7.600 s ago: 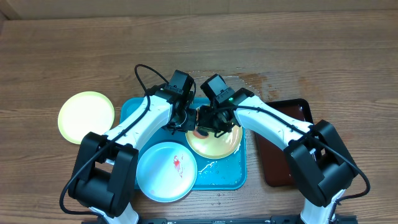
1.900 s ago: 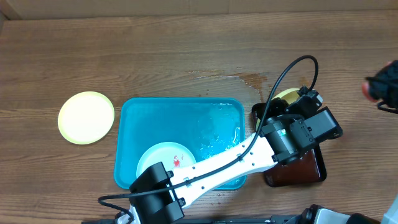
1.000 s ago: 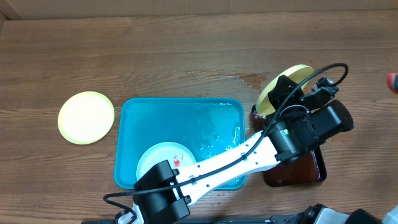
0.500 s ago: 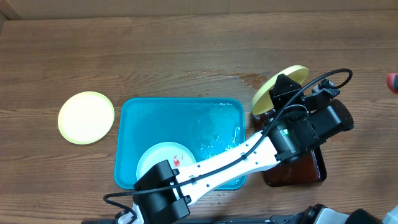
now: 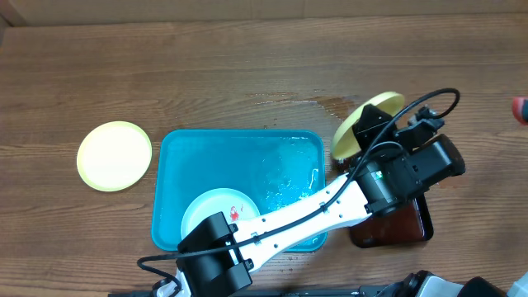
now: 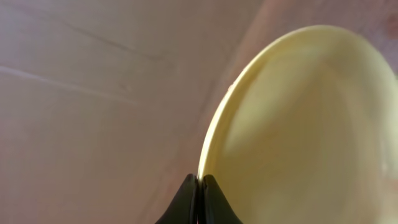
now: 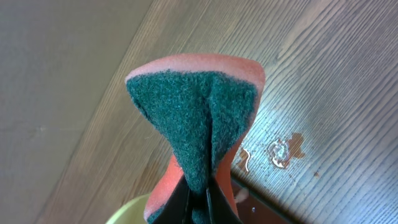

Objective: Clean dirty plates on tray and stack at the side

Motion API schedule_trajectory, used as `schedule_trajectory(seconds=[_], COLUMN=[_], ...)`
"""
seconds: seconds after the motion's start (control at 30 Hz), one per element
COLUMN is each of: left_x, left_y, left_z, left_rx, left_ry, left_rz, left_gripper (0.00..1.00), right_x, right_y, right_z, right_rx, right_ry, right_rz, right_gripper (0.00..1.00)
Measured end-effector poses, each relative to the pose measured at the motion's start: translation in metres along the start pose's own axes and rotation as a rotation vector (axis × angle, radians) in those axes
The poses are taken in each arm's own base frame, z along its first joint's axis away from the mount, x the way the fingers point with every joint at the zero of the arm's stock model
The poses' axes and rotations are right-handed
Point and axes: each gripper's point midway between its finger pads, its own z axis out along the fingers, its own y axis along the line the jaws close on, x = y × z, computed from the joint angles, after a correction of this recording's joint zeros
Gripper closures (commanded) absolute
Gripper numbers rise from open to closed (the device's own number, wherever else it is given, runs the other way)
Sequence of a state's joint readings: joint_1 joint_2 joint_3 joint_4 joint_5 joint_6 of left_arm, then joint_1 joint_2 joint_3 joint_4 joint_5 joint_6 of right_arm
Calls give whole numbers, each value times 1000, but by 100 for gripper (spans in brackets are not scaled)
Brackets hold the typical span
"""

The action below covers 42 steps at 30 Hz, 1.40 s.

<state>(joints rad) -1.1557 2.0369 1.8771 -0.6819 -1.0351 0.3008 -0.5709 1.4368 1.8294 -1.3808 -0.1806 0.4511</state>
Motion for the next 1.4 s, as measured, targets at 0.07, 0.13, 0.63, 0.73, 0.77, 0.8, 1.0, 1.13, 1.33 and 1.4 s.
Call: schedule_trajectory(seconds=[0.07,0.13,0.63,0.73,0.77,0.8,1.0,1.13,1.33,1.4], left_x=[11,22,97,125,132,141,210,277,374,412], left_y=[-9,-17,9,49,63,81,170,201,230,235], left_z=[4,9,96,114,117,119,114,109,102,98], left_rx=[58,116,531,533,526,516,400,340,252,207], left_ry=[32,66,360,399,403,402,465,599,761,818], left_rz=[-29,-69,-710,-839,-873,-914,-1126,-1237,-1415,-1477], left_gripper=[96,96,96,96,96,96,96,95,95,95], right_x=[1,2,27,53,61,74,131,170,192,192], right_y=[1,3,12,33,38,48,83,96,101,95], right_z=[0,0,0,2,3,5,29,39,42,46], right_rx=[-6,-15,-39,-69,-74,-86,-81,-52,-21,3], right_ry=[3,9,102,174,196,231,383,471,494,496], right_rz=[-1,-4,-44,-133,-156,-196,-388,-502,-589,-587], right_gripper=[96,96,96,96,96,96,96,96,96,96])
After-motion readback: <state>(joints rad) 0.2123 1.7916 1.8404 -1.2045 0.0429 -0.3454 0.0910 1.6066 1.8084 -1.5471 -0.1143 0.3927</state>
